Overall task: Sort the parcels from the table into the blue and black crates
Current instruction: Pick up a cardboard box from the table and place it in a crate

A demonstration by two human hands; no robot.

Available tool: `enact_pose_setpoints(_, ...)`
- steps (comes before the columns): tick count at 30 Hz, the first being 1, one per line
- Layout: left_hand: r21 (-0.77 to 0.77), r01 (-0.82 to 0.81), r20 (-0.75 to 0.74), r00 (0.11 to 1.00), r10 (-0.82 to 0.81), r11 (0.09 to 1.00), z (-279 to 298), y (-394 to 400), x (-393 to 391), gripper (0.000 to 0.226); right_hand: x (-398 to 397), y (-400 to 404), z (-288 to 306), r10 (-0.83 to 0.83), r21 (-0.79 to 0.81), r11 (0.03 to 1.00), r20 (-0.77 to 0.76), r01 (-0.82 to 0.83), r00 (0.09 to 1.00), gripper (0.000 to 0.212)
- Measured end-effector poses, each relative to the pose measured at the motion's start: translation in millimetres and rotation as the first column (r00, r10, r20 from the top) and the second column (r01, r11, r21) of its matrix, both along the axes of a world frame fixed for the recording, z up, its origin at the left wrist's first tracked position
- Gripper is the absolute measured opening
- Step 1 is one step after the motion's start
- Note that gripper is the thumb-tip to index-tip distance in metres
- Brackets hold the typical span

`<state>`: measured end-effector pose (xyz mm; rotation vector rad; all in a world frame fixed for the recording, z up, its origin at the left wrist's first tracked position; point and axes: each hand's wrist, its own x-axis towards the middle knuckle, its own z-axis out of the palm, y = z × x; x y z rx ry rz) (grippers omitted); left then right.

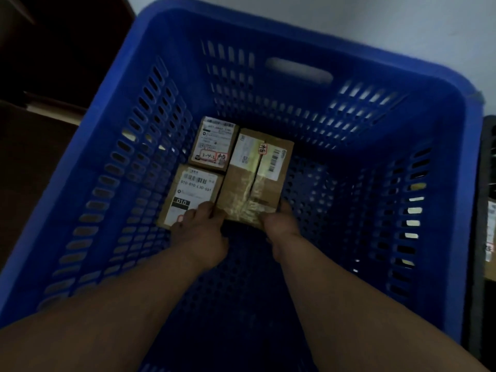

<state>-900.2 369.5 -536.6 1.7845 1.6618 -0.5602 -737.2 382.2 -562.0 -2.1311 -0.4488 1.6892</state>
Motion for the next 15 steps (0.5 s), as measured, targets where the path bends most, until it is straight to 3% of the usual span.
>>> enact_pose_setpoints(6,-0.031,-0.043,0.095,0.994,0.046,0.999,-6.0,8.7,-0.5,0.069,-1.1,13.5,2.0,0.038,-0.082,0.996,-0.042,-0.041,0.998,0.079)
enact_pose_setpoints(11,-0.164,-0.012,0.048,0.999,0.02,0.986,2.4,11.7,-2.7,0.075,4.3,6.6,14.7,-0.204,-0.096,0.977,-0.126,0.193,0.971,0.084)
enact_pose_setpoints(15,-0.15,-0.045,0.027,0.998,0.05,0.988,25.8,6.6,-3.5,0.076,2.5,-7.4,36.1,-0.131,-0.094,0.989,-0.141,0.118,0.981,0.077)
